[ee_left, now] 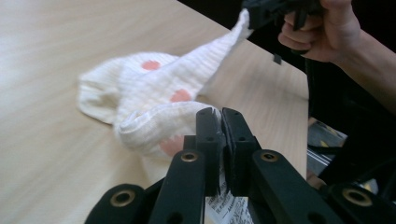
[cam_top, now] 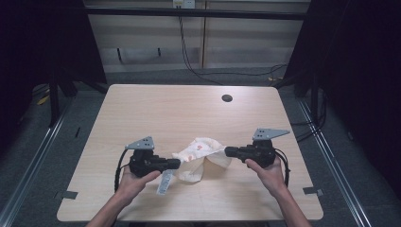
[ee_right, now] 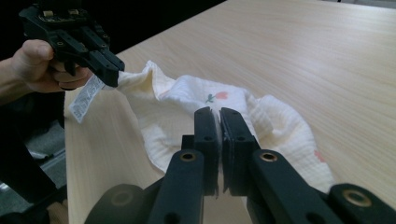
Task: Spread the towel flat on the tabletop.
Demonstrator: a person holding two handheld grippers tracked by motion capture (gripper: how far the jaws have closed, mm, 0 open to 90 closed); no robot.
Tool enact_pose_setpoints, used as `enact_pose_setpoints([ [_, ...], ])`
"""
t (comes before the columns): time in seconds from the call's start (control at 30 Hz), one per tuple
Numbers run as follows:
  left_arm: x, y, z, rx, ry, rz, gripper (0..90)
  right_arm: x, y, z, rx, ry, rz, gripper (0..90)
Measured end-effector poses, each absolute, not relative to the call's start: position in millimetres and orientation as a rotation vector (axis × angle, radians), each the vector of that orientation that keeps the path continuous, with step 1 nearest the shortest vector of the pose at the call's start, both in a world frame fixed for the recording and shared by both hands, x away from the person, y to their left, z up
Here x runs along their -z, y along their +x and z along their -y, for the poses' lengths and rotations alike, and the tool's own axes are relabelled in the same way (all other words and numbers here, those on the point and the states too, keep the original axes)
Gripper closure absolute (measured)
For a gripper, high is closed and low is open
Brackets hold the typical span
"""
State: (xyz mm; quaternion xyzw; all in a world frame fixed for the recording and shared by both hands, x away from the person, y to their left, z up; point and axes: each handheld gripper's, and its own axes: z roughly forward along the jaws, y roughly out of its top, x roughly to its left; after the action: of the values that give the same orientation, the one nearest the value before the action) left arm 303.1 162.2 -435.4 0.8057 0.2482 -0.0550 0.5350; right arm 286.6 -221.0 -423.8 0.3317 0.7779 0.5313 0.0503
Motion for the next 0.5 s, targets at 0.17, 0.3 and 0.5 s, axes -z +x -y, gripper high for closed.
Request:
enact_pose_setpoints([
  [0.17, 424, 307, -175, 0.076, 1.922, -0.605, 86.4, 415, 290, 226, -1.635, 1.022, -2.341, 86.6],
  [0.3, 415, 310, -186, 0.033, 1.913, -0.611, 86.4, 402, 290, 230, -1.620, 1.004, -2.320, 86.6],
  [0.5, 397, 318, -200, -0.008, 1.881, -0.610, 86.5, 384, 293, 241, -1.617, 0.996, -2.278, 86.6],
])
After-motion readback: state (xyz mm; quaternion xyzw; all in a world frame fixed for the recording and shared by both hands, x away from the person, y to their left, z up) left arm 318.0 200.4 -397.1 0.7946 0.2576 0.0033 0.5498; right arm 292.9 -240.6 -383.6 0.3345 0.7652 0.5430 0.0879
